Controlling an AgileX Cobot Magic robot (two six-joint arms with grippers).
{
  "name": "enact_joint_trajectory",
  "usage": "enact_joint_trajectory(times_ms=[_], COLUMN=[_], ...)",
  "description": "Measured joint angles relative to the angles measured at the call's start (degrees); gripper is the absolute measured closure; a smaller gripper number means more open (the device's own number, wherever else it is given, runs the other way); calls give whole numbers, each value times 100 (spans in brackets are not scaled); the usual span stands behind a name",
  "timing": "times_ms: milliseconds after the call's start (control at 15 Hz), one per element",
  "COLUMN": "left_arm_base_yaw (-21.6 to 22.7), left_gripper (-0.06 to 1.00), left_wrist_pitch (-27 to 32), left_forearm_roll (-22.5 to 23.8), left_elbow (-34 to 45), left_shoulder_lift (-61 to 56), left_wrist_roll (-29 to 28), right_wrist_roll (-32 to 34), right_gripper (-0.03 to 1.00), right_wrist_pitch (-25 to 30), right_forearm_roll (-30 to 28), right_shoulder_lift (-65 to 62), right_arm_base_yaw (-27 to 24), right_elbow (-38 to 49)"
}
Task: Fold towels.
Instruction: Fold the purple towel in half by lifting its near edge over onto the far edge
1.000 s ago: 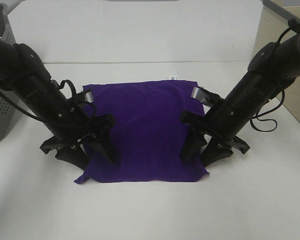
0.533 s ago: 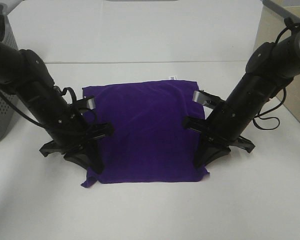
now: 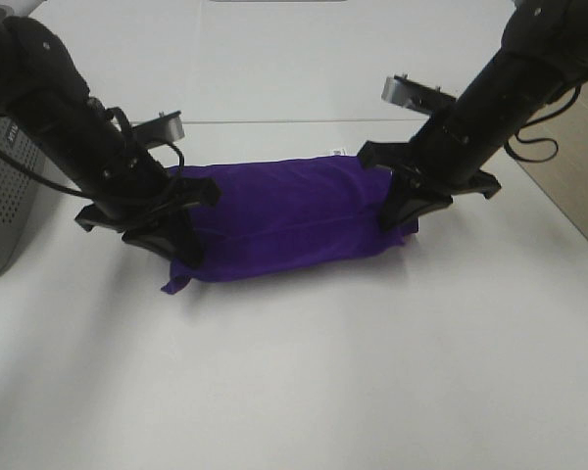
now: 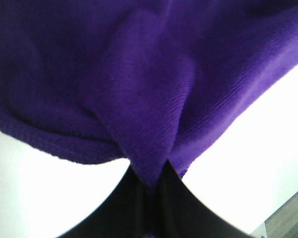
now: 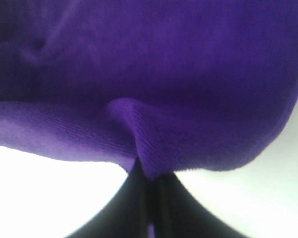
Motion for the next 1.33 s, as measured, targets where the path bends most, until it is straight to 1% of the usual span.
enact_joint_trajectory(times_ms=[133,200,333,400,600,733,800,933,1200,1333], left_arm_base_yaw=[11,23,92,218,464,504,504,504,504,504], left_gripper=[94,94,94,94,94,94,94,94,94,92], left_wrist_pitch=[0,-6,11,40,206,212,212,149,-332,-516], left_forearm_roll=[17,155,292,327,344,435,504,590,625,625], left_elbow=[-539,-1049,-1684,-2149,-2785,-2951,-3037,-3140,-3186,-3186], left_shoulder_lift=[80,246,573,796,1169,1329,1455,1650,1891,1948], left_wrist_roll=[0,0,-46,-57,-63,-40,6,23,23,23], right_wrist_roll=[0,29,189,309,338,361,418,470,498,527], right_gripper=[94,94,94,94,94,94,94,94,94,94], right_wrist_pitch=[-29,-103,-126,-138,-166,-183,-189,-189,-258,-304], right_forearm_roll=[-46,-149,-384,-561,-710,-745,-808,-854,-854,-854], right_shoulder_lift=[34,189,521,819,1358,1599,1828,2023,2384,2504], right_arm_base_yaw=[0,0,0,-6,-6,-6,-6,-6,-6,-6], right_elbow=[-544,-991,-1530,-1977,-2687,-3002,-3346,-3638,-3902,-3965])
